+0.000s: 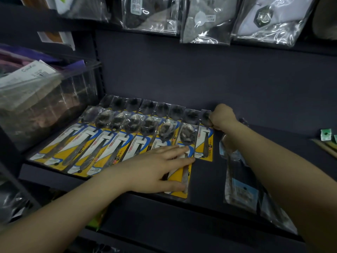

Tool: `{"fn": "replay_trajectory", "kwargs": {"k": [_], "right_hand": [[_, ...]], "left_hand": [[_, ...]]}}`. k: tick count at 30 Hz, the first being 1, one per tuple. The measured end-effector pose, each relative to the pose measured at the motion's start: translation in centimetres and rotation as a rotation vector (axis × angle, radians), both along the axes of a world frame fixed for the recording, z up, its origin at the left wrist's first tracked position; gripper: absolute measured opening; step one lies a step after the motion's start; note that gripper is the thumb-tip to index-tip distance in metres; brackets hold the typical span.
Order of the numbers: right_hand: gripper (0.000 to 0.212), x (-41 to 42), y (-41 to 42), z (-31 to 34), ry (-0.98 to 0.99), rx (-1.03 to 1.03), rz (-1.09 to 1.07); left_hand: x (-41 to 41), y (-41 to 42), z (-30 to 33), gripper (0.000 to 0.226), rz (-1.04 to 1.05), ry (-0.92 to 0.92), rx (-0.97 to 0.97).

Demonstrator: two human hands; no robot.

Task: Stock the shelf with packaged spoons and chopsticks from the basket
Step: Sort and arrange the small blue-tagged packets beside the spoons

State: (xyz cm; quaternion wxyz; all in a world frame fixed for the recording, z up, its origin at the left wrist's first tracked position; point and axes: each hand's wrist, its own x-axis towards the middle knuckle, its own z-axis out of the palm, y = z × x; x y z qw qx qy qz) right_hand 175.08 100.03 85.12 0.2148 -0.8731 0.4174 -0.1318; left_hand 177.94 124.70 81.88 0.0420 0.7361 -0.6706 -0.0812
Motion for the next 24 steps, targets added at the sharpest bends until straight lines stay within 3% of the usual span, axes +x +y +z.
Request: {"fn": "replay_trajectory", "kwargs": {"k": [1, 2, 4, 6, 8, 10, 15, 17, 21, 24], "right_hand": [[0.016, -0.2, 0.2, -0.1, 0.056, -0.156, -0.003], [0.027, -0.2, 0.4, -0.4, 0.063, -0.27, 0.015], [0.038, -0.8, 2.1, -0.4, -0.011, -0.381, 0.228], [0.034, -1.4, 3.8, 0.1, -0.087, -0.287, 0.509], [0.035, -1.5, 4.8, 0.1, 0.001, -0.182, 0.605], [0.033, -1.2, 5.2, -0.3, 0.049, -0.161, 0.575], [0.02, -0.3, 4.8, -1.0, -0.087, -0.014, 0.464], [0.021, -0.1, 4.9, -1.0, -0.09, -0.085, 0.427], [0.031, 1.5, 7.1, -0.1, -0.124, -0.187, 0.494], [0.032, 3.2, 9.0, -0.1, -0.031, -0.225, 0.581]], "left_hand": [[-0.1, 0.2, 0.1, 0.08, 0.024, 0.029, -0.015], [-0.1, 0.6, 0.3, 0.082, 0.056, 0.059, -0.03], [0.3, 1.6, 0.5, 0.082, 0.129, 0.093, -0.067], [1.0, 2.5, 0.5, 0.088, 0.189, 0.077, -0.099], [1.6, 3.6, 0.4, 0.098, 0.256, 0.037, -0.11], [1.9, 4.6, 0.0, 0.109, 0.304, -0.011, -0.111], [2.1, 5.6, -0.7, 0.113, 0.321, -0.019, -0.031], [2.3, 5.4, -0.6, 0.111, 0.308, -0.008, -0.021], [3.6, 6.3, -0.2, 0.108, 0.324, 0.209, -0.155], [5.2, 8.6, -0.5, 0.105, 0.351, 0.146, -0.236]]}}
